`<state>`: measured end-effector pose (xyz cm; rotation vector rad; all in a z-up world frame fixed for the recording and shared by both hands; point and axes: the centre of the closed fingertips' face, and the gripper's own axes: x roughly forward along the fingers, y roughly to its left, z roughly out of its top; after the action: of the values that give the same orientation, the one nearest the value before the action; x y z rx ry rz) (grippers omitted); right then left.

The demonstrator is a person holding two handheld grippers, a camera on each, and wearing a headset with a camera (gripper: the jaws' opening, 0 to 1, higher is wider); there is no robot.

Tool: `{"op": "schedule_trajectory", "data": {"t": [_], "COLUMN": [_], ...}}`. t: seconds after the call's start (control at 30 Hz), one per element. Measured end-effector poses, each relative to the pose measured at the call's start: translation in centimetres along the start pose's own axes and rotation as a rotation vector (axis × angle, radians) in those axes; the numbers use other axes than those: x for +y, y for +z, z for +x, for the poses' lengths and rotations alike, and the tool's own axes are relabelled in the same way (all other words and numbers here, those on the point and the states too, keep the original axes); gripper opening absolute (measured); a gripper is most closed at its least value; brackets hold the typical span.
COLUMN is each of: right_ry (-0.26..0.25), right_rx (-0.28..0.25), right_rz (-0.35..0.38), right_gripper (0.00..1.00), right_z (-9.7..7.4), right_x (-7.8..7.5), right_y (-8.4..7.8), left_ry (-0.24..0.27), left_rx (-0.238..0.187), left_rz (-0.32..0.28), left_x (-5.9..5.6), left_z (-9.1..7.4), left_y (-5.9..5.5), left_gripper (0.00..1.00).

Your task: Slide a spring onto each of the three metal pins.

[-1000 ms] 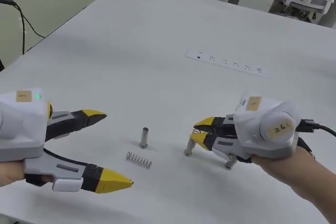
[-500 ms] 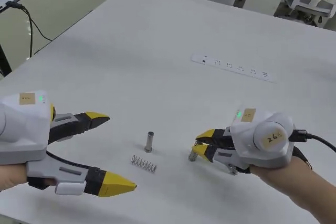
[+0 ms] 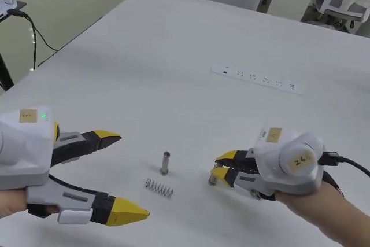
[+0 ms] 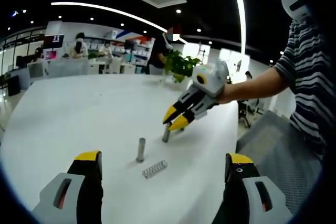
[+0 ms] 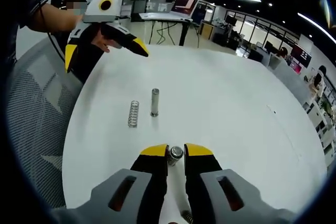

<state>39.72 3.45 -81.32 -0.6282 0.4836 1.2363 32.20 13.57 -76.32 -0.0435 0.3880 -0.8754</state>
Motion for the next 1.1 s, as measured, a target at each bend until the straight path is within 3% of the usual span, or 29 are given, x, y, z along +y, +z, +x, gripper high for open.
{"op": "schedule_trajectory", "data": {"t": [0.17, 0.5, 0.9, 1.1], "right_ry": [-0.021, -0.019, -0.023, -0.015], "right_rx": [-0.013, -0.090, -0.133, -0.132], "right_rz": [-0.001, 0.085, 0.170, 0.193], "right_gripper": [0.10, 0.10, 0.10, 0.10], "right_z": [-0.5, -2.0, -3.7, -3.6], "right_x": [-0.3, 0.3, 1.2, 1.9], "right_y": [0.5, 1.5, 0.6, -0.1], "left_ry": [-0.002, -0.003, -0.004, -0.004], "left_rx": [-0.002, -0.008, -0.008, -0.005], "left_rz": [-0.005, -0.007, -0.005, -0.001], "left_x": [0.0, -0.1, -0.2, -0.2], "left_z": [0.1, 0.3, 0.4, 0.3], "left_y": [0.0, 0.2, 0.2, 0.2], "left_gripper": [0.94, 0.94, 0.93, 0.93]}}
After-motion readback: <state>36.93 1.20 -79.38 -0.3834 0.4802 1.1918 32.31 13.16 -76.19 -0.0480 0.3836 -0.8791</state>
